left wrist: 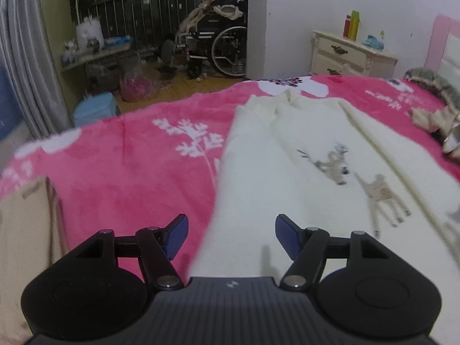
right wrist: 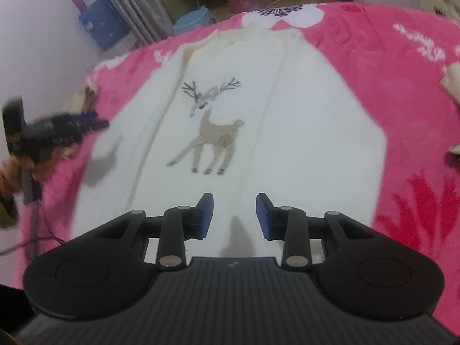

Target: Fold clothes

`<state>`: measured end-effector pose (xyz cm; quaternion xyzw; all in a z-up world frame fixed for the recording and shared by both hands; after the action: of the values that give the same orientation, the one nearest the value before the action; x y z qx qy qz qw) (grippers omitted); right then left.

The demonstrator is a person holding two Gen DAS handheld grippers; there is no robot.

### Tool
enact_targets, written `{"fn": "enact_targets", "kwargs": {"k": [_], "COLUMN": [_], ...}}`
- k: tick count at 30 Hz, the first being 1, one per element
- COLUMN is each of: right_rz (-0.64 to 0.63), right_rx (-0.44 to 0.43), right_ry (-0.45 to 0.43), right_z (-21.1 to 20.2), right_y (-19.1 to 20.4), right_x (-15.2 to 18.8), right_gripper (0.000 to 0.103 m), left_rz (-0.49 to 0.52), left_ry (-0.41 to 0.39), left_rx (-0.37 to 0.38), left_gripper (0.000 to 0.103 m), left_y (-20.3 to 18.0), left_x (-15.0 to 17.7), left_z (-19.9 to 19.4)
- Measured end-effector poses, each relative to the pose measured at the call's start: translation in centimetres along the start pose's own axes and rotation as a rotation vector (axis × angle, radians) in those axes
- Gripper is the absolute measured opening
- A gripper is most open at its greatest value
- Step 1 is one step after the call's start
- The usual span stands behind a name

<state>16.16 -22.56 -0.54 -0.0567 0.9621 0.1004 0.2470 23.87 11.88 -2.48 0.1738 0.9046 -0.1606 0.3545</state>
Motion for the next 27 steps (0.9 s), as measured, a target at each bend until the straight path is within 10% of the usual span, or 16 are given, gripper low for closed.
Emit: {"fn": "enact_targets", "kwargs": {"k": [12, 27], "right_rz": [-0.082, 0.038], "right_rx": [-0.22, -0.243], "right_ry": [0.091, 0.031], "right_z": [6.5, 14.7], "right_y": [9.2, 13.4], "right_x": [-4.6, -8.8], "right_gripper": [0.032, 0.032], "left_rz": [-0.112, -0.27], "left_ry": [0.063, 0.073], "left_rx": [0.035, 0.102], "left_gripper": [0.065, 0.037], "left_y": [1.6, 4.4], "left_x": [3.6, 5.6], "left_z": [-3.1, -0.7]}}
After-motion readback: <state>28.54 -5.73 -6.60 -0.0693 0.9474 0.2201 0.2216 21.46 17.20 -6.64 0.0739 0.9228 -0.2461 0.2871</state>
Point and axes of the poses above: each gripper's, at about its wrist camera, not at the fingertips, and z roughly the way its jaws point, y to its left, x to its underside, the point moved 4 cm from there along z, roughly the way its jaws point, and after that the axes turned 12 degrees about x, right-handed, at the moved point
